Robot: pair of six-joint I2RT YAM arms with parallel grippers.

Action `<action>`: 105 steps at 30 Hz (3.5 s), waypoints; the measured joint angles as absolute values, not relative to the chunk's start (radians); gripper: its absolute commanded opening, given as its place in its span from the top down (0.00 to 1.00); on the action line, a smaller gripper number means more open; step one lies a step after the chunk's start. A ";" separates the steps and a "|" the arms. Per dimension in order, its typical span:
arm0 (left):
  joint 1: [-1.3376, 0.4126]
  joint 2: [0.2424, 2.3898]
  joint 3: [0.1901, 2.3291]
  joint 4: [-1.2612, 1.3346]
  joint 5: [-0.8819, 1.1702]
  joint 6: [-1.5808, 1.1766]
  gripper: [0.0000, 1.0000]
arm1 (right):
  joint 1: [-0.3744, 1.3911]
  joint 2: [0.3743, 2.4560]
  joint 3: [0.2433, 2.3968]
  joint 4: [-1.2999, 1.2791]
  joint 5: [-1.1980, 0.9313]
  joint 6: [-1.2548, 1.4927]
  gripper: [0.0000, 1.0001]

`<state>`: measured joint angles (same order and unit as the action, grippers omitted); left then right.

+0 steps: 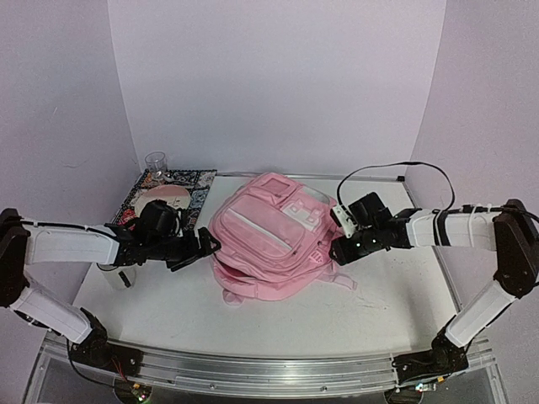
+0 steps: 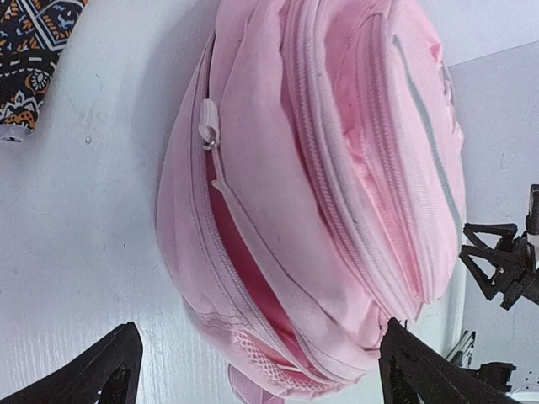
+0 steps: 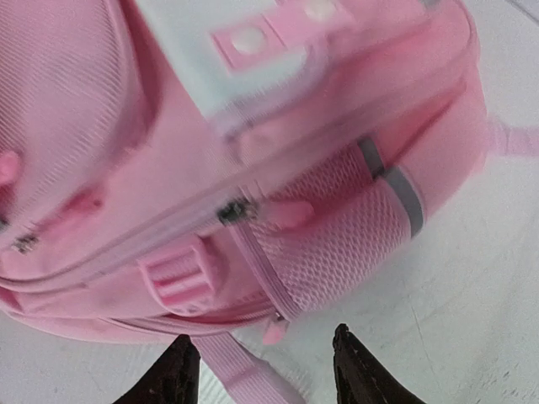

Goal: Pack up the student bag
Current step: Place the largest pocket of the student bag, then pick up the largest pocket of the bag from the student bag, then hold the largest pocket of the student bag, then zip the student bag into the largest pocket of the bag, then pick up the largest pocket of the bag from the student bag.

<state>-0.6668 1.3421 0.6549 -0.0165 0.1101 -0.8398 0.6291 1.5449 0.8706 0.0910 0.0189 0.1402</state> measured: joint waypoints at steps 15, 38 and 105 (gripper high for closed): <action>-0.727 1.531 0.715 0.054 0.184 -0.863 0.10 | 0.617 1.739 0.848 0.151 0.033 0.249 0.82; -0.808 1.713 0.806 0.181 0.087 -1.040 0.45 | 1.007 1.747 1.108 -0.143 0.002 0.413 1.00; -0.956 1.659 0.833 0.169 0.262 -0.811 0.58 | 0.995 1.551 0.987 0.031 0.122 0.360 0.41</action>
